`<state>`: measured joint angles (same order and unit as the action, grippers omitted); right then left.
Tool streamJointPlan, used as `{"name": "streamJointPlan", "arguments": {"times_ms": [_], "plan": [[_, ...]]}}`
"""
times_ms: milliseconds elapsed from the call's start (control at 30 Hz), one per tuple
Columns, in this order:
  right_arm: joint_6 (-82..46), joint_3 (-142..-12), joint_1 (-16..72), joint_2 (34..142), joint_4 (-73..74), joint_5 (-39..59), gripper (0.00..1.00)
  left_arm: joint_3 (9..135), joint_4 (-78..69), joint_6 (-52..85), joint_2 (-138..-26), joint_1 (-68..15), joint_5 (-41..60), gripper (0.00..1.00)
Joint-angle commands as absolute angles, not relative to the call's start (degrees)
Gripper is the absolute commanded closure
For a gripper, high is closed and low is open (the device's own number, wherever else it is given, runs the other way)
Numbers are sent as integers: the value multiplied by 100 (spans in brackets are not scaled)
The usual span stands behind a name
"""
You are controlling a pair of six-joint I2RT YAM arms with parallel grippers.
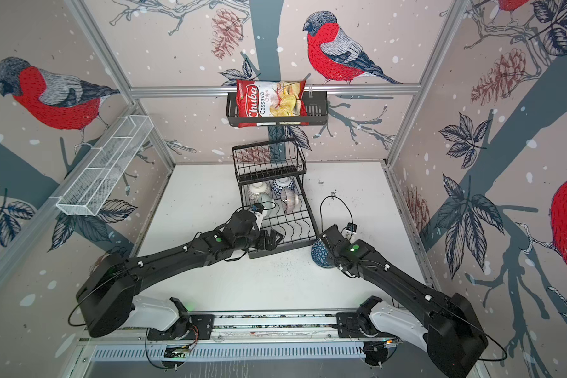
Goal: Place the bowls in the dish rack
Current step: 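Close the right gripper on the blue-and-orange bowl rim, then lift the blue-and-orange bowl and carry it over the lower rack tier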
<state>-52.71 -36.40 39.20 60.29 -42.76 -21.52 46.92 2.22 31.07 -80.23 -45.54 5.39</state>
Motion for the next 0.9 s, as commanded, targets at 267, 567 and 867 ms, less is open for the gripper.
{"name": "streamJointPlan", "arguments": {"times_ms": [267,567,867], "plan": [[-5342,-3777,4059,5807,-4175,-2459,100,4816,566,3100,-7924,-4361,219,4],[-5257,-4060,4192,5609,-4350,-2525,100,4676,873,3209,-7583,-4132,8,4],[-4984,-4671,4410,5671,-4546,-2915,100,4340,1187,3415,-7164,-3938,-337,6]]}}
